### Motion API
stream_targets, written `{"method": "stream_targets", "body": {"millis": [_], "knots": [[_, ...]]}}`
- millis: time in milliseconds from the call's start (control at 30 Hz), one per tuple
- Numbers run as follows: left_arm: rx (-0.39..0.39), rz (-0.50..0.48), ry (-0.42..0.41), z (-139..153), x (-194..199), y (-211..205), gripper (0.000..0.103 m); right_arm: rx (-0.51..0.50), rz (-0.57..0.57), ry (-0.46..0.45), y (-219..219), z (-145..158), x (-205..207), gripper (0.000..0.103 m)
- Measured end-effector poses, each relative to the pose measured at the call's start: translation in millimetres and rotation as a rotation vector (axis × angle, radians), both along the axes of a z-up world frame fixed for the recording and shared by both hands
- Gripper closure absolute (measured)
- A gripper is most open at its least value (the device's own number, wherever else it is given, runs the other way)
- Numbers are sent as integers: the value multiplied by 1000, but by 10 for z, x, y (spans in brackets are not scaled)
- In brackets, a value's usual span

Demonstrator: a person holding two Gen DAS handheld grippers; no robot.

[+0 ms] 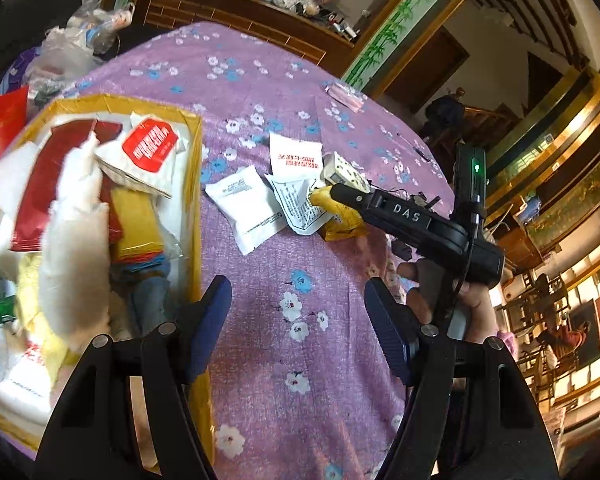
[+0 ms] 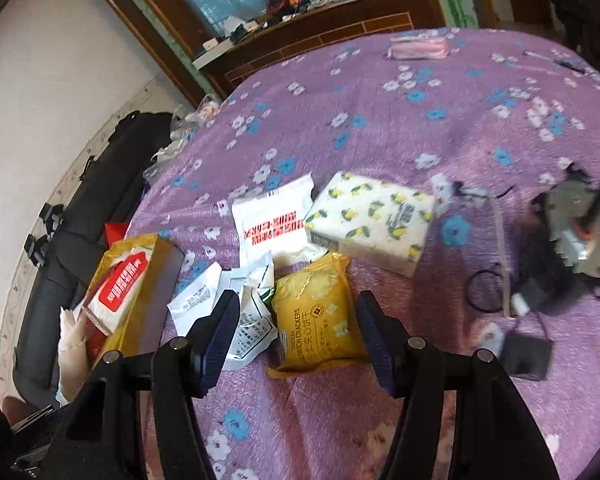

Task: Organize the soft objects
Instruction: 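Grasp the white printed leaflet with left tool while right tool grasps the yellow cracker bag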

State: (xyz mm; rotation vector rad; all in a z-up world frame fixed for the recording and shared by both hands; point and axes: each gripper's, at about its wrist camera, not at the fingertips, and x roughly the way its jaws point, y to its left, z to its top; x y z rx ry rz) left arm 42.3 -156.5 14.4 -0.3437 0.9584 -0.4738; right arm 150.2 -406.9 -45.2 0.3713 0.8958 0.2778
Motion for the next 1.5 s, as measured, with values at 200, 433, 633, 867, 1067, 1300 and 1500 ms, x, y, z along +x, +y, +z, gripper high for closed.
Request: {"method": "stream_targets", "body": {"millis": [200,433,633,867,1067,1300,1500], "knots": [[52,-5,27,-28,232,-195,33,-63,-3,-10,93,-100,-19,43],[145,36,17,67,612,-428,33,-70,-5,41,49,-136,-14,62],[300,10,45,-106,1025,-729,33,67,-11,6,-252,42,-165,62],[429,5,107,-395,1408,-955,33,136,-61,-33,-386,108,-266,62],[483,-11,96,-516,1490,-1087,45,131,-61,-28,-389,91,-258,62],[424,-49,98,-463,1303,-1063,76,131,-73,-38,-437,96,-267,62],[210,-45,73,-180,853,-694,76,125,-54,-57,-406,124,-282,62]]}}
